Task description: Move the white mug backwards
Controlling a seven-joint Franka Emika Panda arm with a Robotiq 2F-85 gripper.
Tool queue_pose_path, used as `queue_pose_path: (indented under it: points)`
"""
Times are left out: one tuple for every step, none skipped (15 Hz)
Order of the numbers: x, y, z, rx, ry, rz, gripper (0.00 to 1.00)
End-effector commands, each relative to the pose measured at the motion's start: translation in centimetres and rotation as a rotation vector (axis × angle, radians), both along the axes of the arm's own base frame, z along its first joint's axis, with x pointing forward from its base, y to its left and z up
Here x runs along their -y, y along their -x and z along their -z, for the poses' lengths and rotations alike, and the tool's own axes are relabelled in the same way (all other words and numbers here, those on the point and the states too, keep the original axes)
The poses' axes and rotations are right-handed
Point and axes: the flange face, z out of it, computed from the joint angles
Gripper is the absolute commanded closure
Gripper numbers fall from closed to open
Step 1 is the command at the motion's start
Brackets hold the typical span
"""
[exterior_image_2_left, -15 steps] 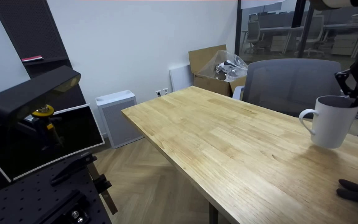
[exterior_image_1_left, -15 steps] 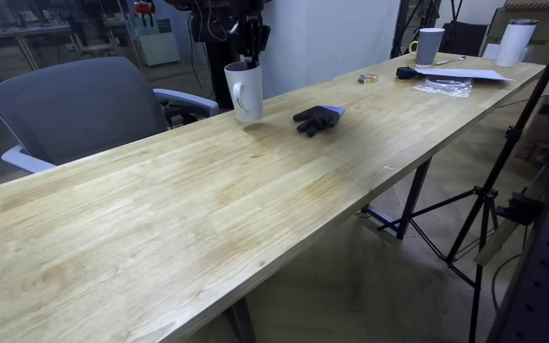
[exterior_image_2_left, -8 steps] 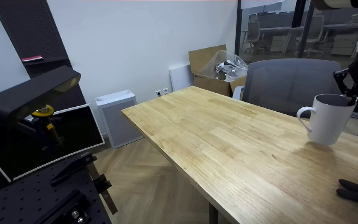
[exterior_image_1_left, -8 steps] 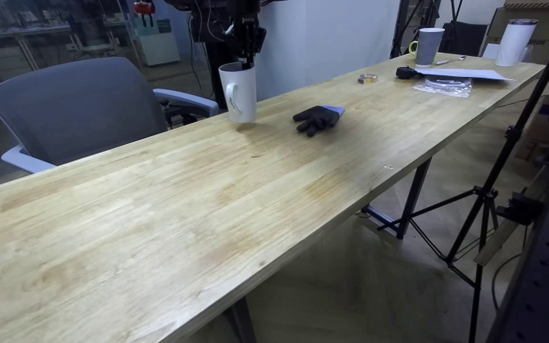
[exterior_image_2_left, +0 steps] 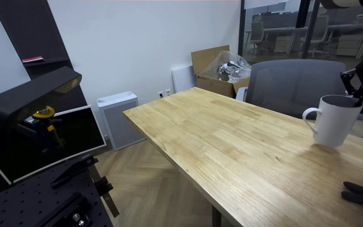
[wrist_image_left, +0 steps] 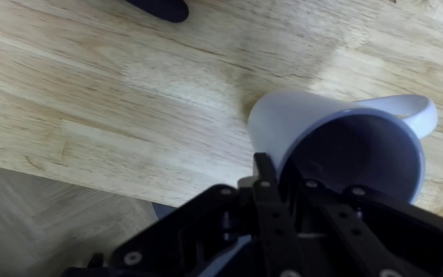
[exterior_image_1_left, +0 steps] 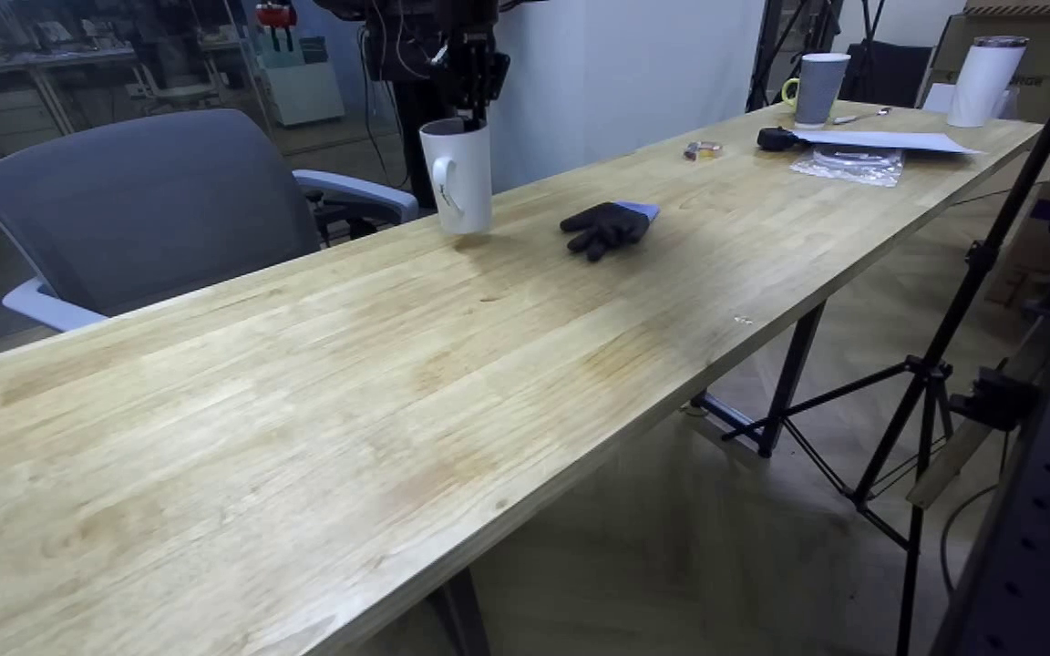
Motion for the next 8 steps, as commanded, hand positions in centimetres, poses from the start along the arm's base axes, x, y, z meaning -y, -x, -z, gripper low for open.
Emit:
queue_pose_path:
  points:
    - [0.39, -0.68, -1.23, 0.002, -0.004, 0.01, 0.98]
    - [0.41, -0.68, -1.24, 0.0, -0.003, 0.009, 0.98]
    - [0.43, -0.67, -1.25, -0.003, -0.002, 0.008, 0.98]
    - [0.43, -0.68, -1.27, -0.006, -0.003, 0.008, 0.98]
    - [0.44, -0.67, -1.3, -0.01, -0.003, 0.008, 0.98]
    - [0.45, -0.65, -1.3, -0.015, -0.004, 0.006, 0.98]
    - [0.46, -0.63, -1.31, -0.019, -0.004, 0.004, 0.98]
    - [0.47, -0.61, -1.3, -0.024, -0.004, 0.004, 0.98]
